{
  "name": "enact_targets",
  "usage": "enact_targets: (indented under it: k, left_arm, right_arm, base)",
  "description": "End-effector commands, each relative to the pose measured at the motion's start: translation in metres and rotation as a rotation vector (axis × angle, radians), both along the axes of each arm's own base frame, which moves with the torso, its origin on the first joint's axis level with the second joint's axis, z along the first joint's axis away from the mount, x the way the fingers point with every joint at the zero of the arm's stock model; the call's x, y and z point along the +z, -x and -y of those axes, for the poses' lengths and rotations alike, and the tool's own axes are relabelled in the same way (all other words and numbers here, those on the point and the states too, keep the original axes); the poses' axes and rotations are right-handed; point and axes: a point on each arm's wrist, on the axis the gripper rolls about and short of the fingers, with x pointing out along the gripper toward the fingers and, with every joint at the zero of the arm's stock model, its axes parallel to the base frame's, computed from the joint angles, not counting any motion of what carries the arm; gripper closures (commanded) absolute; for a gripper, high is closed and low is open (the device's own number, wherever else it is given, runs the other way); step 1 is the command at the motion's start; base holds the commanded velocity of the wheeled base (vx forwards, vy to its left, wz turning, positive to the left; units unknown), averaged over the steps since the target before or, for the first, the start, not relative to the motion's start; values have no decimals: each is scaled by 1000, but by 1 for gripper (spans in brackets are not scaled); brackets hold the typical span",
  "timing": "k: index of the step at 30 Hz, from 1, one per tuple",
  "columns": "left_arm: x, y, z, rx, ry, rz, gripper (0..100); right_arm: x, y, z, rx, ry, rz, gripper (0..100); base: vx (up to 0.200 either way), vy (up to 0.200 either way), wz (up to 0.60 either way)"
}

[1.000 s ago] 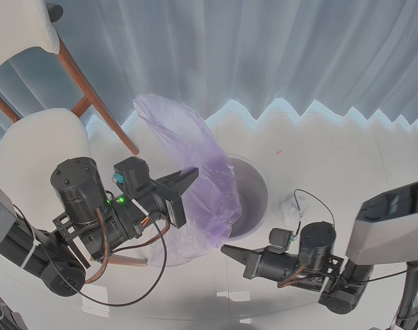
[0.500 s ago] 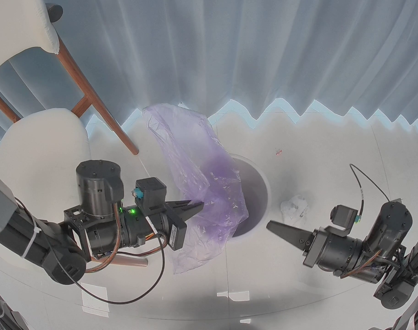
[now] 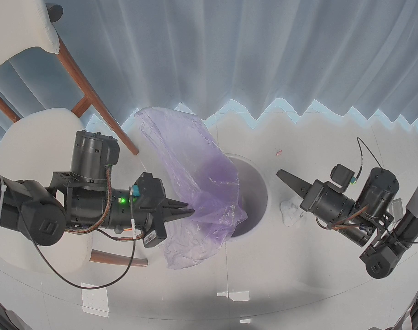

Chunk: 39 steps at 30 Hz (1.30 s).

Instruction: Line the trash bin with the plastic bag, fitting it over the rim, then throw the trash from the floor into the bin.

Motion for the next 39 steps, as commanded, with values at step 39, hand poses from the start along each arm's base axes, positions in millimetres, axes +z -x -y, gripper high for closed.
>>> enact_targets:
  k: [39]
  left_arm:
    - [14, 35, 90, -392, -205, -18, 100]
  right_arm:
    - [-19, -92, 87, -220, 297, 253, 100]
  base:
    - [0, 0, 0]
